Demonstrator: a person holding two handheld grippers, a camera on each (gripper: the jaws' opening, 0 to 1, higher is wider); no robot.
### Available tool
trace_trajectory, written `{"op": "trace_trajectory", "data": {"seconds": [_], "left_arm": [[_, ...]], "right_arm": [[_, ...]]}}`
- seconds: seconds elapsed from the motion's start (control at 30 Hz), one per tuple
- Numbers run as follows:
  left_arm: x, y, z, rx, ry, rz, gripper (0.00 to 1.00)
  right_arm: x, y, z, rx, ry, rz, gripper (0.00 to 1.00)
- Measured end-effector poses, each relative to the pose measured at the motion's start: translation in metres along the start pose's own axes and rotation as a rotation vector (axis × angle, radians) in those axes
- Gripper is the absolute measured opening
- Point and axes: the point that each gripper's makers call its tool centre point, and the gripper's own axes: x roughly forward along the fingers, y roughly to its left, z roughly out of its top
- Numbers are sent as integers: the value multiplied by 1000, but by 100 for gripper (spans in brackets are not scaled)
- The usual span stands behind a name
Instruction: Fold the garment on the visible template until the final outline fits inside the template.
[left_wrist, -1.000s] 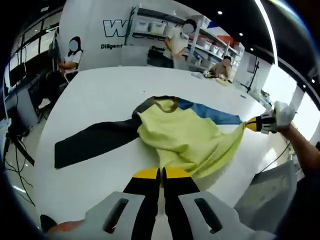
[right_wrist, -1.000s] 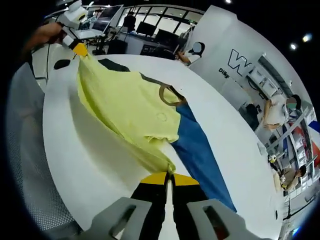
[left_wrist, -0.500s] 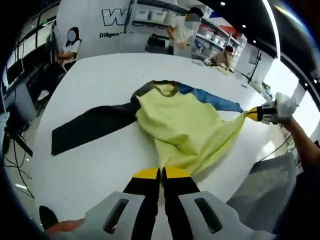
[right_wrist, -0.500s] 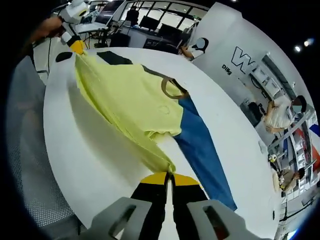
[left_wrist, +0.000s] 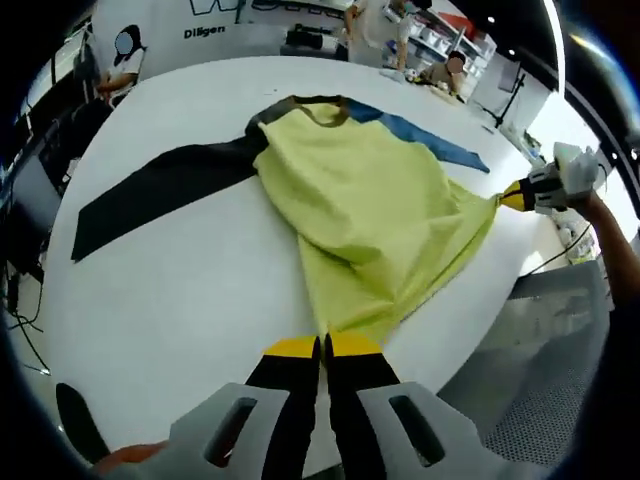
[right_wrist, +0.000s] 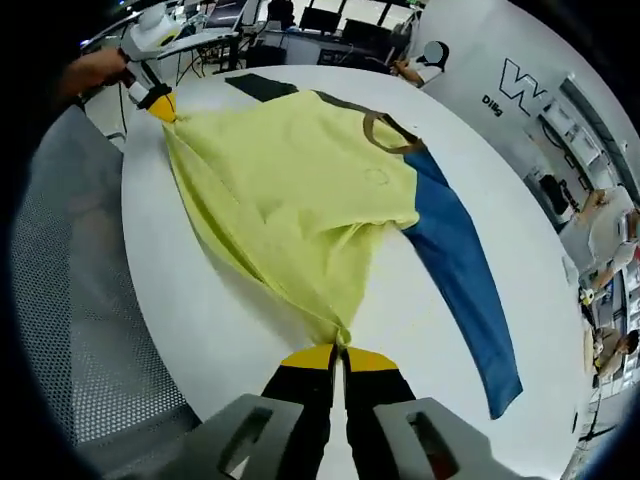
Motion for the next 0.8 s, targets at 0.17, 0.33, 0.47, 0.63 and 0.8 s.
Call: {"op": "trace_trajectory", "data": {"seconds": [0.17, 0.33, 0.47, 0.63, 0.8], "left_arm": [[6, -2, -9, 25, 15, 6, 0], [10, 0, -14, 24, 30, 8, 0], [10, 0, -16, 27, 34, 11, 0], [12, -1, -19, 35, 38, 10, 0], [14, -3, -22, 42, 48, 5, 0]], "right_arm": [[5, 20, -15, -35, 20, 77, 0], [5, 32, -27, -21, 42, 136, 0], [7, 37, -34, -11, 65, 160, 0], [7, 40, -40, 3, 85, 168, 0], [-15, 8, -17, 60, 5, 54, 0]]}}
